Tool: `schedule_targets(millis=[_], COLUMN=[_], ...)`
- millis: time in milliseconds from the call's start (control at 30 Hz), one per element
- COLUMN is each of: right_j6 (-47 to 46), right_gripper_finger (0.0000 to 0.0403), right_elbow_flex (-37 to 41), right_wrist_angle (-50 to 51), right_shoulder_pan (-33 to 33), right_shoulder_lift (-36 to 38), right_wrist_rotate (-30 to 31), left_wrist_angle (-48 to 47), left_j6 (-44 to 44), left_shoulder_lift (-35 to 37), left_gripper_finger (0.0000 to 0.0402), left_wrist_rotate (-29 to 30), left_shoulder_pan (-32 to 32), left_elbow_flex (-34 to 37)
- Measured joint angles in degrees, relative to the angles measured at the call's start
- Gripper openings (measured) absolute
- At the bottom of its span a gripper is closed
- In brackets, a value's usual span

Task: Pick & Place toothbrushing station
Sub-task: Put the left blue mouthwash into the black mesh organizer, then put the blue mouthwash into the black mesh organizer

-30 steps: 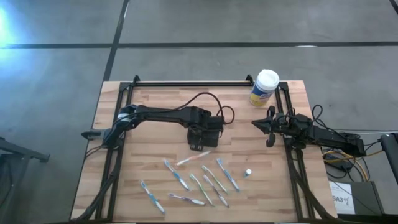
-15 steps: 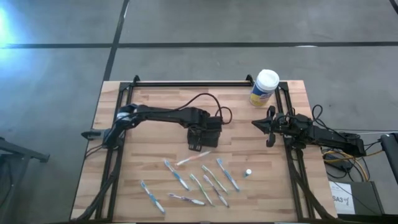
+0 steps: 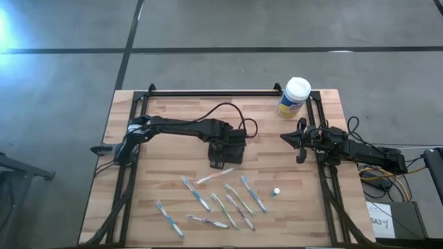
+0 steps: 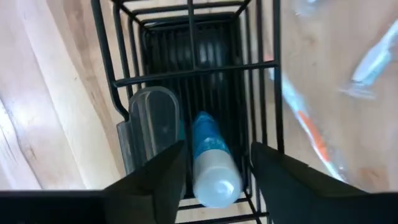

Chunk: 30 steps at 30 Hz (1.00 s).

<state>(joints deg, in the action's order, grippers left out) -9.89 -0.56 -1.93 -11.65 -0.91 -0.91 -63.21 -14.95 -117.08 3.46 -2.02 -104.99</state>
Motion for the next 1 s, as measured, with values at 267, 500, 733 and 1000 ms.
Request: schedule_targets(millis=[267, 500, 733, 1000], right_j6=[0.0, 0.0, 0.0, 0.0], right_gripper_finger=[0.0008, 0.0008, 0.0008, 0.0008], right_elbow_flex=[0.0, 0.0, 0.0, 0.0], right_wrist_angle=[0.0, 0.0, 0.1, 0.1], right_shoulder_pan=[0.0, 0.0, 0.0, 0.0], right_shoulder_lift=[0.0, 0.0, 0.0, 0.0], right_wrist_rotate=[0.0, 0.0, 0.0, 0.0], left_wrist_angle=[0.3, -1.3, -0.9, 25.9], left_j6=[0.1, 0.0, 1.5, 9.4], left_shoulder_lift=[1.8, 6.6, 24.1, 57.9], left_gripper_finger=[0.0206, 0.0208, 0.0194, 0.0122], left_wrist_rotate=[0.7, 0.2, -2.5, -10.4], left_shoulder_pan=[-0.2, -0.2, -2.2, -7.8], left_elbow_flex=[0.0, 0.0, 5.9, 43.6])
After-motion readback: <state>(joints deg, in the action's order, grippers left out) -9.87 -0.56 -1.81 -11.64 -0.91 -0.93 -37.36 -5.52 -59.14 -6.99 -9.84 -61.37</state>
